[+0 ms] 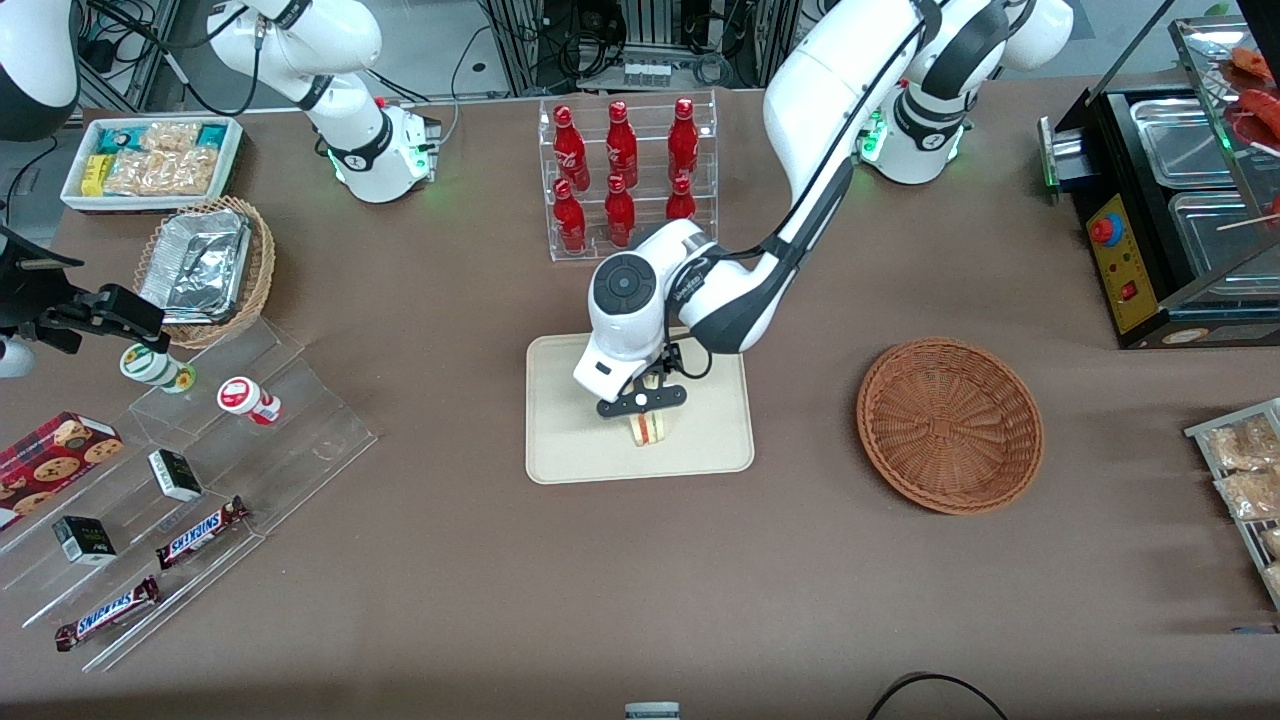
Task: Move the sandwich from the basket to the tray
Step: 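Lower the sandwich onto the tray and open the left gripper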
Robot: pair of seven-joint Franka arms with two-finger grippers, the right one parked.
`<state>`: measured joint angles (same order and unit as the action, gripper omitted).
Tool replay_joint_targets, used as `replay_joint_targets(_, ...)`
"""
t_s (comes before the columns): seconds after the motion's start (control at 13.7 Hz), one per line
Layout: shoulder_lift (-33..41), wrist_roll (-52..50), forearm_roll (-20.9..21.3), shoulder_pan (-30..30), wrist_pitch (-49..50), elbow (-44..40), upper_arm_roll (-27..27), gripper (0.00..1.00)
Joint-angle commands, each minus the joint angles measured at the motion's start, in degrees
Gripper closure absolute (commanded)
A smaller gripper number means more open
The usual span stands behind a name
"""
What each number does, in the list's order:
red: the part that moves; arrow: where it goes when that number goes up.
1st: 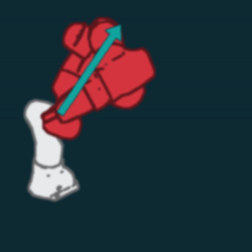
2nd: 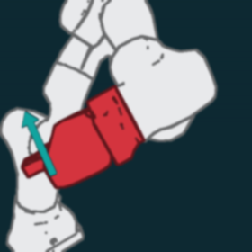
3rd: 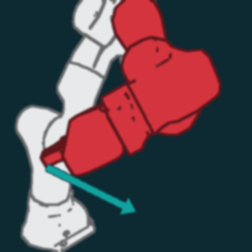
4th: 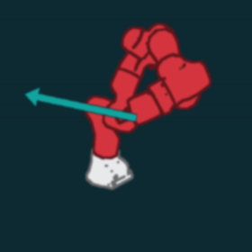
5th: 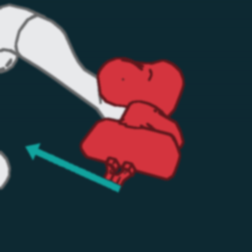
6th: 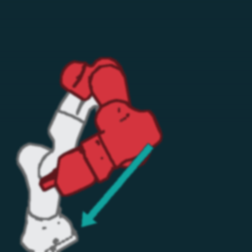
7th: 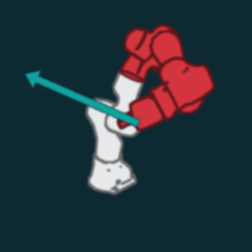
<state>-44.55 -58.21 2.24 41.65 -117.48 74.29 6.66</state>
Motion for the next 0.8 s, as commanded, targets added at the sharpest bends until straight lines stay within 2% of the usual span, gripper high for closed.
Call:
replay_joint_targets(0.0, 2.5, -0.8, 0.8, 0.4, 5.3, -2.2, -0.6, 0.00)
replay_joint_targets(0.15, 4.6, 0.0, 1.1, 0.2, 5.9, -2.1, -0.6, 0.00)
replay_joint_targets(0.36, 6.6, 6.1, 0.5, -3.6, 9.0, -2.1, -0.5, 0.00)
replay_joint_targets(0.73, 10.2, 20.3, 0.7, -10.5, 13.6, -0.1, -0.5, 0.00)
